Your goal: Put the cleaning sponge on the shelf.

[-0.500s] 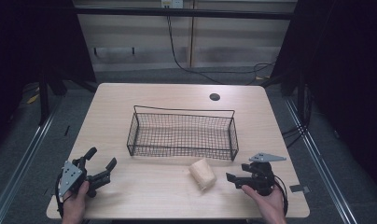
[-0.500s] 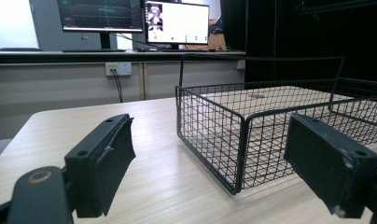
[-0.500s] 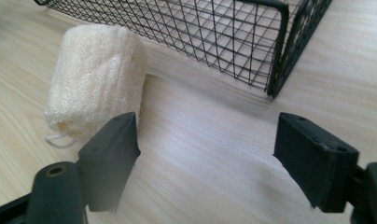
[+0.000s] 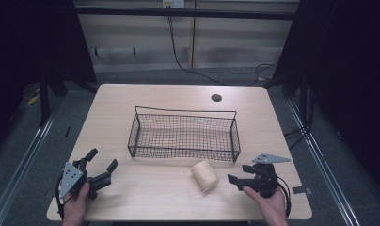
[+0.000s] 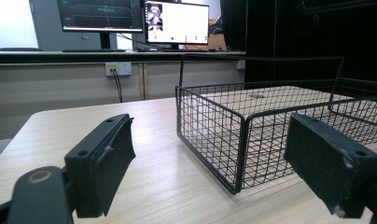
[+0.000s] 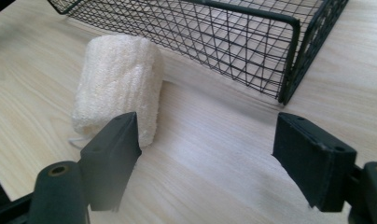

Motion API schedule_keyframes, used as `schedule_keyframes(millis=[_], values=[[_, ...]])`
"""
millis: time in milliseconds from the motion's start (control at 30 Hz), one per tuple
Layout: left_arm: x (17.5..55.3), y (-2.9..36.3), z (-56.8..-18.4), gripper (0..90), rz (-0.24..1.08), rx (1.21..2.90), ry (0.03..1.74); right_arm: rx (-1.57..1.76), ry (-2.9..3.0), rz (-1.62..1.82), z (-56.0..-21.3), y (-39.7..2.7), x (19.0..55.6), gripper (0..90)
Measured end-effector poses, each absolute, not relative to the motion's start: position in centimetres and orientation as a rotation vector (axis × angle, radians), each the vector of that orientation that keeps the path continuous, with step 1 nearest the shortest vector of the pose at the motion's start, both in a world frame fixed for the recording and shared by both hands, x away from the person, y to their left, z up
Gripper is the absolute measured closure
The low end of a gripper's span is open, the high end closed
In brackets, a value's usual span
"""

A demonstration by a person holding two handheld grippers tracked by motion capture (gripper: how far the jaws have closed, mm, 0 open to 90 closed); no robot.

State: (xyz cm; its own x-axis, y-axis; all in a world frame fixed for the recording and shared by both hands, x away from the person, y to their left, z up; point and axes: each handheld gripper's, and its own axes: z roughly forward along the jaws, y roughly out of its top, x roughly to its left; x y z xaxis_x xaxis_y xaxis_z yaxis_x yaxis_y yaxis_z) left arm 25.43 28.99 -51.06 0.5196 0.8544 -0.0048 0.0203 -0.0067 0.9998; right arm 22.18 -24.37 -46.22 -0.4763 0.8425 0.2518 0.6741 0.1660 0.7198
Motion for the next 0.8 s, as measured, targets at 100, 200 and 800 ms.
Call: schedule_keyframes(millis=[100,200,800], values=[[25.4,29.0,-51.1,15.5,0.788,1.435,0.812,1.502,2.261,1.215,-45.8,-24.2,22.2,25.4],[25.4,29.0,-51.1,15.5,0.788,1.436,0.811,1.531,2.274,1.191,-45.4,-24.1,22.2,25.6],[25.4,29.0,-51.1,15.5,0.787,1.435,0.812,1.566,2.393,1.123,-43.5,-22.9,22.7,28.4]])
